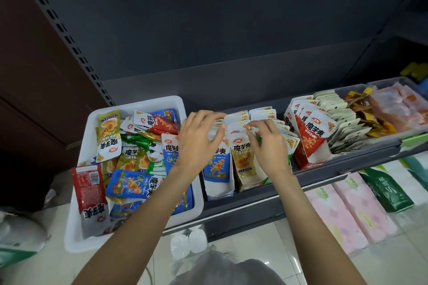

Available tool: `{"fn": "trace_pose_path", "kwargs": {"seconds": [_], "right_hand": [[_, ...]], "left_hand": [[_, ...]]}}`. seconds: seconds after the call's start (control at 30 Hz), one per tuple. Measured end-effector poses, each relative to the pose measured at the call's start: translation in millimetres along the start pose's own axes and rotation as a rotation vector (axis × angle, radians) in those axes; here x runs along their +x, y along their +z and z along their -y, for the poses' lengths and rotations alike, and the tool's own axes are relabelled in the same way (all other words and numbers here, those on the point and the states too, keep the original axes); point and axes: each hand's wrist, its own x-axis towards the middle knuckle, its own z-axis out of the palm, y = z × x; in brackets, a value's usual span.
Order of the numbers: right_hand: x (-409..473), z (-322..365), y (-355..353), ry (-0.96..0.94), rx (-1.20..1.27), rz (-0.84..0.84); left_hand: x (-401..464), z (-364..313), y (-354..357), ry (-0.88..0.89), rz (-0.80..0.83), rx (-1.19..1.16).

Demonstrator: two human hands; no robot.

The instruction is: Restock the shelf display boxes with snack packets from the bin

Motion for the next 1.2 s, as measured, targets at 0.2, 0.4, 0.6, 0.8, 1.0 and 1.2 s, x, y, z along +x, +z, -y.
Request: {"fn": "trace_pose_path", "kwargs": {"seconds": [0.2,0.4,0.6,0.8,1.0,1.2], "right_hand": [[-25.0,58.0,-3.7,-0.172,0.252,-0.008],[-31.2,126.0,69.1,-0.379,0.154,0.578],[-41.9,161.4,141.7,-0.563,-0.381,0.909],[-40.5,165.3,135.1,-0.513,-0.261,0.723],[-40.6,149.5,89.6,-0.237,0.216,0.318],[-25.4,149.1,16.9,0.533,0.784,0.566]], "left_hand": [[-52.8,50.3,-74.0,-0.206,-0.145,-0.027],[-110.1,125.8,-95.7,-0.414,0.424,0.335],[-117.1,149.3,-95.0,-0.408,0.788,0.534],[-112.7,150.2,-101.4,-0.239,0.8,0.556],[-105.0,131.0,-122.0,-0.196,0.385,0.436],[-86.8,104.8,-133.2,0.101,-0.018,0.337]]}}
